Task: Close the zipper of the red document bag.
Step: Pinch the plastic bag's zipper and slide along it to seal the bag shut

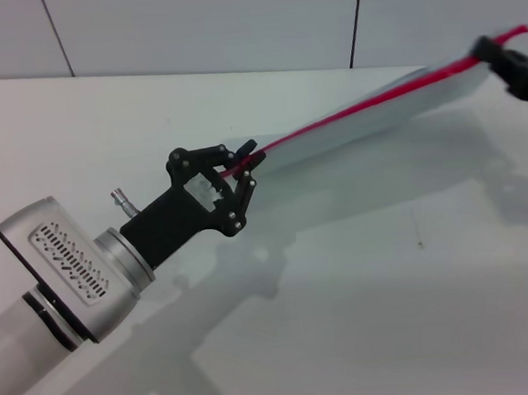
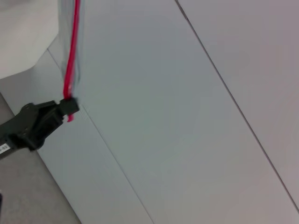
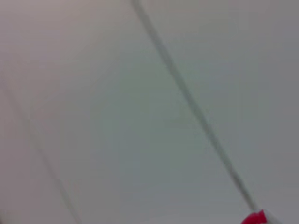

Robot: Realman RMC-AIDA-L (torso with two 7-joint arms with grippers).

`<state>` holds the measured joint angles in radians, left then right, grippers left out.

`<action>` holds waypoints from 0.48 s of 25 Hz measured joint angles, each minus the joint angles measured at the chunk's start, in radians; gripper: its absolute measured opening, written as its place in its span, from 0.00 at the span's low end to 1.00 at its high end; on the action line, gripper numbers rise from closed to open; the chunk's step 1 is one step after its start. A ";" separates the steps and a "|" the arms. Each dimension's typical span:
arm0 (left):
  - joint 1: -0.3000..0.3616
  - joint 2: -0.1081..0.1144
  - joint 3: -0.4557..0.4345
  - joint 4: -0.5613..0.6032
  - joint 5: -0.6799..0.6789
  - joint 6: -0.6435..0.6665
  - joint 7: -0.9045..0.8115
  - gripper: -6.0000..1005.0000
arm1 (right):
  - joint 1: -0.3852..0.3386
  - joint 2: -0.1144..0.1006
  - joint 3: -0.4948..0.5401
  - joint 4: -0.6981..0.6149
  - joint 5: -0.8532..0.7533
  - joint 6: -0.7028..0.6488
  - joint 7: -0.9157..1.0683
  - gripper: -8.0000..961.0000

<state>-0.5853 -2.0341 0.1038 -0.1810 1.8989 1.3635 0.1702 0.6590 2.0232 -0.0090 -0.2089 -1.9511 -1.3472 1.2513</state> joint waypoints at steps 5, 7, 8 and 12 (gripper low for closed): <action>0.000 0.000 0.000 0.000 0.000 -0.008 0.000 0.09 | -0.031 0.000 0.022 -0.004 0.041 0.010 0.000 0.13; -0.001 0.000 0.001 0.000 0.000 -0.009 0.000 0.09 | -0.035 0.000 0.039 -0.004 0.042 0.011 -0.005 0.13; -0.001 0.000 0.002 0.001 0.000 -0.009 -0.001 0.09 | -0.036 0.000 0.045 -0.004 0.043 0.011 -0.012 0.14; -0.001 0.002 0.006 0.005 0.000 -0.010 -0.006 0.11 | -0.040 0.000 0.067 -0.006 0.046 0.026 -0.029 0.14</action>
<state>-0.5858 -2.0318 0.1103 -0.1758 1.8988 1.3531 0.1646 0.6194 2.0234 0.0582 -0.2145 -1.9053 -1.3217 1.2222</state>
